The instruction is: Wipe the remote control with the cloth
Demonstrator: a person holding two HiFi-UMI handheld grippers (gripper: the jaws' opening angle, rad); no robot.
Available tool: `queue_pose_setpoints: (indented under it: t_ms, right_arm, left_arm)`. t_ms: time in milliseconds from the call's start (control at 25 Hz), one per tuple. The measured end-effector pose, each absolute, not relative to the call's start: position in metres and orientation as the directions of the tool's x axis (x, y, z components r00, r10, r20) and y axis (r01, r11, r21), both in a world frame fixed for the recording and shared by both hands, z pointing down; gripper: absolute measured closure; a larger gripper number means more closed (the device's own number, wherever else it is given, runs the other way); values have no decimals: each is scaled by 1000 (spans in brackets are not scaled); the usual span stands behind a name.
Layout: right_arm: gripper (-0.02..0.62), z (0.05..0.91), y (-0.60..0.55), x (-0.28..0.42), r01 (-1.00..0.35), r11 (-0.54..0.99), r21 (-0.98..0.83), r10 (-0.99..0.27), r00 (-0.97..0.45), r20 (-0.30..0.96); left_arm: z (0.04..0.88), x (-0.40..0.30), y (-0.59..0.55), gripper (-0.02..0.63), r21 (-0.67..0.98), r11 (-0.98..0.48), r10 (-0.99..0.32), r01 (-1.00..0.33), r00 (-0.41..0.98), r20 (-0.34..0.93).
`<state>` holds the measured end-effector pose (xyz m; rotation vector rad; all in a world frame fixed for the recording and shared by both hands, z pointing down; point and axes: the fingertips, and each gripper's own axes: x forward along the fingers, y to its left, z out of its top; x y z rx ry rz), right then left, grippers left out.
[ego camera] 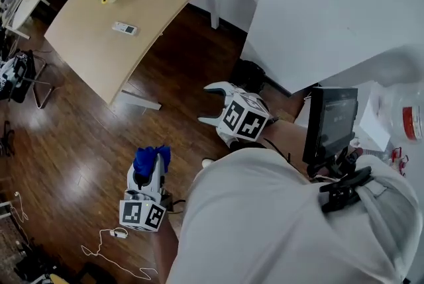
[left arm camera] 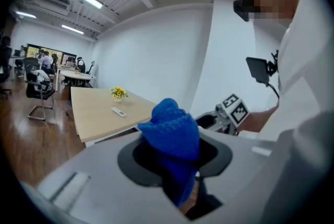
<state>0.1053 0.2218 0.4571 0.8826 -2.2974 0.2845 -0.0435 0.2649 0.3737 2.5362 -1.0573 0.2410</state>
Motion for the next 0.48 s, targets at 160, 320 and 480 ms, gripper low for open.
queue_pose_setpoints:
  t_ms: [160, 320, 480]
  right_arm:
    - [279, 458, 226, 111, -671, 741, 27, -522, -550, 652]
    - [279, 456, 227, 114, -677, 736, 36, -530, -541, 653]
    - [279, 456, 226, 116, -689, 723, 41, -543, -531, 650]
  left_arm:
    - [379, -39, 264, 460, 284, -655, -635, -700, 714, 295]
    - [379, -32, 263, 460, 288, -670, -620, -684, 730, 288]
    - [383, -30, 264, 460, 289, -676, -611, -678, 735, 296]
